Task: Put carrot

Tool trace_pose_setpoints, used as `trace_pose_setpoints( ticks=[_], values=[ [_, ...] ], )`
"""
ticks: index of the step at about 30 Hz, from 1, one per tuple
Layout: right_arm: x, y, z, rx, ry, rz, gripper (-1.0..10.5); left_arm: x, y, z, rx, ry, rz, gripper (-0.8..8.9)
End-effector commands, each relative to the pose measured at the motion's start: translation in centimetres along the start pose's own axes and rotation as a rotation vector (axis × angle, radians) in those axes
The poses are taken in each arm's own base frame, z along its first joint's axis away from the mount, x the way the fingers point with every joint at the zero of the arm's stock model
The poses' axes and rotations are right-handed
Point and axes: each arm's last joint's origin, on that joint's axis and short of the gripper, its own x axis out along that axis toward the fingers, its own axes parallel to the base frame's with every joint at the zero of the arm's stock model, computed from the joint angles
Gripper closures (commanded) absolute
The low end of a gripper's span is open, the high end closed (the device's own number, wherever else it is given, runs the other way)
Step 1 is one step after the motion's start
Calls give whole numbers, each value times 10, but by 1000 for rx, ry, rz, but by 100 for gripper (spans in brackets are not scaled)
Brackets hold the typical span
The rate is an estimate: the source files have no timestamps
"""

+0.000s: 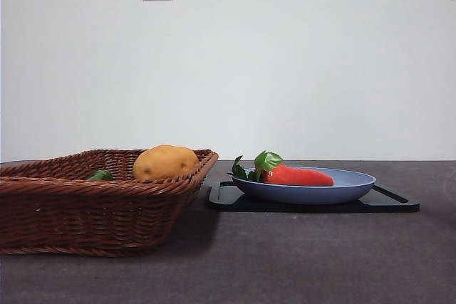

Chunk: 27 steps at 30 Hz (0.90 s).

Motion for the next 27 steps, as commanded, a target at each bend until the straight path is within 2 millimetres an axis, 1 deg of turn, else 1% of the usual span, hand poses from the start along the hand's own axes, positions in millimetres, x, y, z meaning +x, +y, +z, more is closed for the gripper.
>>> trace_pose_setpoints(
  ticks=[1, 17, 19, 21, 25, 27],
  values=[
    [-1, 1, 3, 13, -19, 5, 936, 0, 0, -1, -10, -8, 6, 805],
    [-3, 0, 3, -3, -23, 3, 936, 0, 0, -1, -11, -8, 6, 805],
    [-10, -5, 5, -107, -60, -60, 936, 0, 0, -1, -11, -8, 6, 805],
    [-21, -12, 6, -140, -101, -98, 936, 0, 0, -1, -11, -8, 6, 805],
    [-33, -29, -2, -96, -155, -190, 936, 0, 0, -1, -11, -8, 6, 805],
    [-35, -38, -11, -63, -162, -216, 936, 0, 0, -1, -11, -8, 6, 805]
  ],
)
